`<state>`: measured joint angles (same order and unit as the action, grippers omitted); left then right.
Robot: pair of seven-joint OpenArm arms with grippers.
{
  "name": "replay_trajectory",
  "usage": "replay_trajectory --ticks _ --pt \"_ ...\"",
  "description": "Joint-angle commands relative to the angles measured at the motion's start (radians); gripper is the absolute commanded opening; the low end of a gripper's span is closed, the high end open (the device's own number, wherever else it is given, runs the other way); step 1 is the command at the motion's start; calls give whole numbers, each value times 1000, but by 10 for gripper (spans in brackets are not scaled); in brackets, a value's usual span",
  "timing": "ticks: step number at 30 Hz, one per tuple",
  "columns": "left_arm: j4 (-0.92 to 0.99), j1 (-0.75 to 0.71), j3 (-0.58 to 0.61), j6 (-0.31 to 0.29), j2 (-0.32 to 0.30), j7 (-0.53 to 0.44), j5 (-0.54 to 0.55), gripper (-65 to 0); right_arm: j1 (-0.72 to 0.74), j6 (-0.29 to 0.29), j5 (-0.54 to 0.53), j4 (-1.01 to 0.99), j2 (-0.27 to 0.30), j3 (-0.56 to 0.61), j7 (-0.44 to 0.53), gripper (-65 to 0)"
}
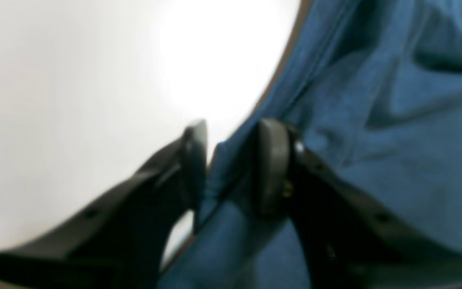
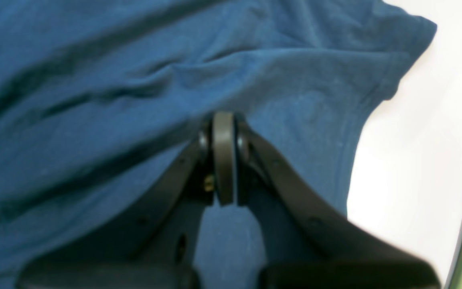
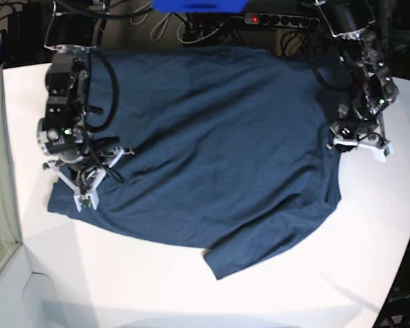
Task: Layout the t-shirt on the table in an organized manner, then fold the t-shirt properly
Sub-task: 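Hold the shirt edges with both grippers and stretch them apart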
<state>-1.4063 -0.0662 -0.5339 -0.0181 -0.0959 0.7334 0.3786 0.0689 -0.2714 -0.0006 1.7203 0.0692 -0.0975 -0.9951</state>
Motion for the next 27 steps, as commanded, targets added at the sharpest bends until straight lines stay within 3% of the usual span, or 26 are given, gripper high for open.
replay_trajectory --ticks 1,6,14,23,27 --pt "8 -10 7 14 15 35 -19 -494 18 1 -3 14 7 -1 18 -650" --pt "-9 -54 11 20 22 -64 -25 -650 19 1 -3 14 8 -1 18 -650" --pt "-150 -59 4 23 9 -65 -31 -648 19 1 -3 14 5 -1 18 -650" --pt "-354 -39 11 17 -8 -64 -185 -648 24 1 -5 -102 1 3 22 -650" --pt "-380 -40 11 16 -15 -64 -226 -648 16 1 -5 -185 4 3 115 -650"
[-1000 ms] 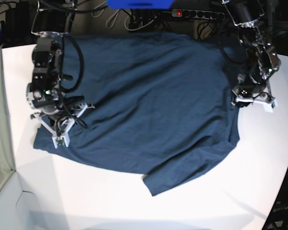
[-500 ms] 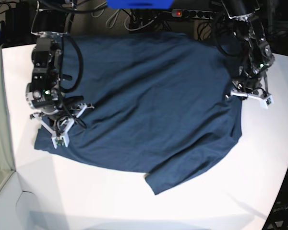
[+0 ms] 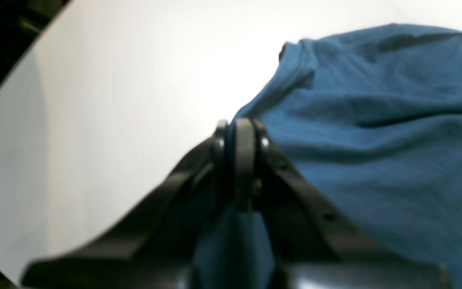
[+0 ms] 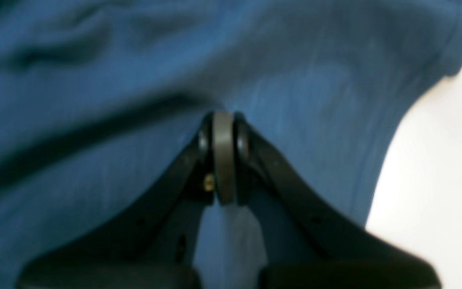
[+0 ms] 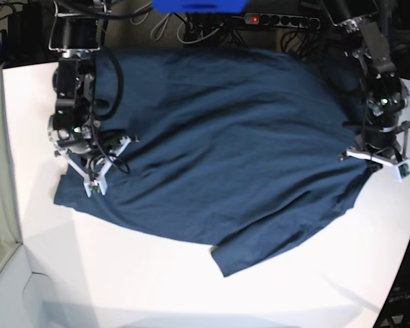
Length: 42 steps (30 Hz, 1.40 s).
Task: Layout the t-shirt on the table in an organized manner, then fold the t-shirt properly
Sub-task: 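Hold the shirt edges with both grippers and stretch them apart, then move the left gripper onto the shirt's middle and grasp the fabric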
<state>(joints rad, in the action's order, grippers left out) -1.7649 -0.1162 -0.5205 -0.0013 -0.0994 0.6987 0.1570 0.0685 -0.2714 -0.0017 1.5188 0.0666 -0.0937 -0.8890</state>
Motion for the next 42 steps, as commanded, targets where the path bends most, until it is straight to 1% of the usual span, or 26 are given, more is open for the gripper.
replay_trajectory --ticks 1,4,6,9,13,15,21,23,25,27,29,31,33,34,36,39,42 --pt "-22 8 -5 -3 -12 -34 -18 -648 17 1 -4 -4 9 -2 31 -650" --pt "-16 8 -5 -3 -12 -38 -78 -648 21 1 1 -79 14 -4 78 -650" --pt "-10 8 -8 -3 -12 -40 -119 -648 26 1 1 -120 35 -4 104 -650" --pt "-8 10 -2 -4 -36 -40 -161 -648 37 1 1 -169 54 -5 155 -650" --pt "46 10 -8 -4 -52 -40 -164 -646 57 4 1 -189 80 -5 173 -650" --pt "70 10 -8 -4 -70 -40 -159 -646 70 4 1 -192 95 -5 167 -650" --pt "142 10 -2 -4 -76 -30 -158 -634 72 4 1 -191 97 -5 167 -650" --pt "168 10 -7 -4 -76 -32 -156 -600 67 4 1 -191 95 -5 166 -650" --pt "191 10 -10 -4 -76 -30 -156 -545 63 4 1 -191 92 -5 166 -650" --pt "204 11 -10 -4 -75 -29 -156 -457 61 4 1 -191 91 -7 166 -650" --pt "204 10 -11 -4 -75 -29 -156 -356 60 4 1 -191 91 -7 164 -650" --pt "193 8 -11 -4 -75 -29 -155 -271 60 4 1 -191 91 -7 164 -650" --pt "162 2 -11 -4 -75 -30 -139 -197 60 4 1 -188 91 -7 163 -650" --pt "132 -3 -14 -4 -75 -29 -109 -172 60 4 1 -186 91 -7 163 -650" --pt "72 -35 -48 -4 -76 -29 -32 -153 60 4 1 -186 94 -7 163 -650" --pt "18 -64 -88 -4 -82 -29 91 -156 61 4 2 -189 106 -5 163 -650" --pt "27 -67 -97 -4 -84 -29 149 -156 61 4 2 -194 137 -5 163 -650"
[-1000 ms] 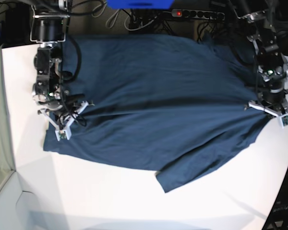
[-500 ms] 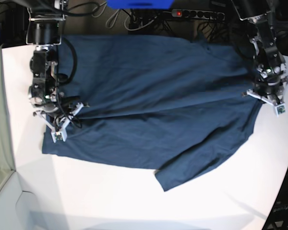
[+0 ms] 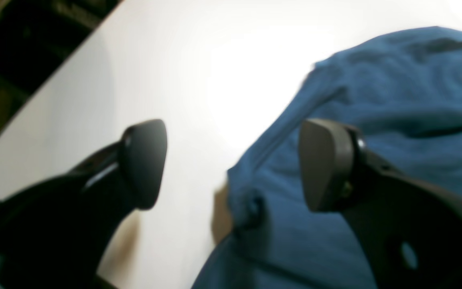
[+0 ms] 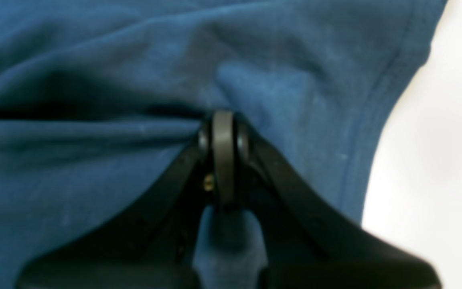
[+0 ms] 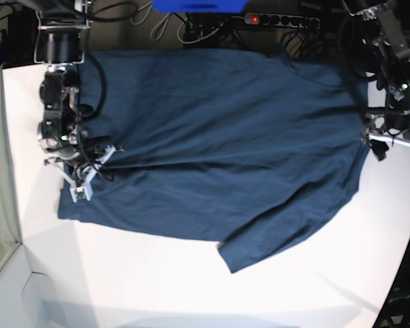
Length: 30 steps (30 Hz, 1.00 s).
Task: Layout the t-shirt on the table in an organized manner, then fold the t-shirt properly
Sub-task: 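Move the left gripper onto the shirt's middle and grasp the fabric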
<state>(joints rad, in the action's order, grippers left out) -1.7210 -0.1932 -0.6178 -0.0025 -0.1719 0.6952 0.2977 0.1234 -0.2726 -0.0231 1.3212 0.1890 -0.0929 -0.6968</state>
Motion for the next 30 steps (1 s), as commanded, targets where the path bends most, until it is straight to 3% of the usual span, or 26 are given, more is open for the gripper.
replay_trajectory --ticks 1,4,10,17,23,26,30 --pt "0 11 8 -3 -12 -25 8 -156 9 5 24 4 16 -6 -30 -650" --pt "43 19 29 -3 -2 -25 13 -156 17 6 24 10 40 -6 -30 -650" --pt "40 10 192 -3 2 -25 16 -156 69 6 24 50 51 -54 -68 -650" --pt "-138 -67 223 -3 90 -25 16 -156 60 2 22 288 16 -101 -172 -650" --pt "-230 -153 321 -3 154 -25 8 -158 69 0 21 311 -9 -64 -211 -650" --pt "-182 -177 416 -3 133 -24 8 -204 94 0 22 277 -10 -20 -211 -650" --pt "-73 -182 497 -3 96 -25 8 -322 123 2 22 179 -12 -3 -211 -650"
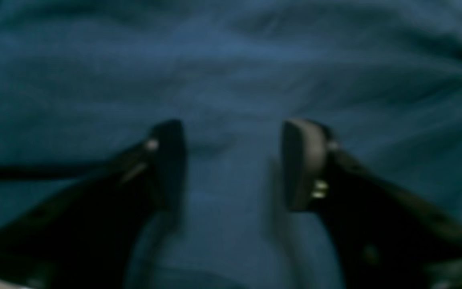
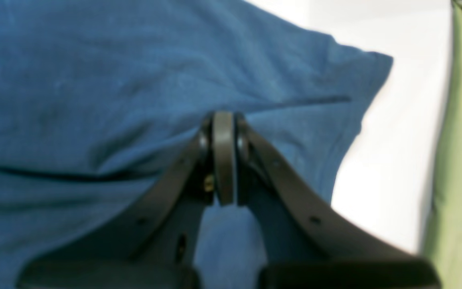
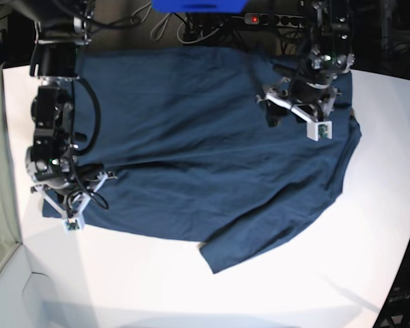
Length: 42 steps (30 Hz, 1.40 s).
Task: Layout the t-shirt on the table in an organized manner, then fold the t-shirt properly
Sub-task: 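Move the left gripper onto the shirt's middle and grasp the fabric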
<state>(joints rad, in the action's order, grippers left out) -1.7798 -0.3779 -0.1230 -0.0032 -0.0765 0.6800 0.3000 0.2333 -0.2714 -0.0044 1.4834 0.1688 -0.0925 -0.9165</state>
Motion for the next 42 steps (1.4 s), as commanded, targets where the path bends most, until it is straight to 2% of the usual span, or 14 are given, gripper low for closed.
replay_trajectory --ticks 1,4,6,11,13,20,25,28,31,33,37,40,42 --pt "13 7 6 -1 -3 -12 8 -360 21 1 4 -5 10 -3 9 -650" --pt "76 27 4 1 -9 -19 6 -464 16 1 4 -37 13 -3 10 -650" --pt "120 61 4 -1 -12 -19 5 -508 13 1 4 -39 13 -3 10 -650" --pt "242 162 1 7 -108 -21 5 -507 -33 1 4 1 10 -3 10 -650" --pt "301 218 -34 7 -147 -21 5 -507 -51 1 4 27 8 -3 10 -650" --pt "444 437 -148 -1 -204 -21 5 -507 -120 1 4 132 7 -2 3 -650" --pt "367 538 -151 -1 -217 -10 11 -507 -150 1 4 155 -16 -2 3 -650" --pt "226 511 -146 -1 -202 -9 12 -507 -154 1 4 158 -19 -2 3 -650" --pt "100 440 -143 -1 -147 -6 12 -507 -154 1 4 159 -19 -2 3 -650" --pt "11 385 -120 -1 -102 34 12 -507 -153 1 4 159 -16 -2 3 -650" --pt "-65 296 18 -1 -19 155 11 -507 -145 1 4 159 -13 -5 3 -650" --pt "-62 247 177 -1 24 180 6 -509 -137 1 4 159 1 -6 3 -650" --pt "-59 227 283 2 27 180 6 -510 -137 1 4 159 2 -6 3 -650"
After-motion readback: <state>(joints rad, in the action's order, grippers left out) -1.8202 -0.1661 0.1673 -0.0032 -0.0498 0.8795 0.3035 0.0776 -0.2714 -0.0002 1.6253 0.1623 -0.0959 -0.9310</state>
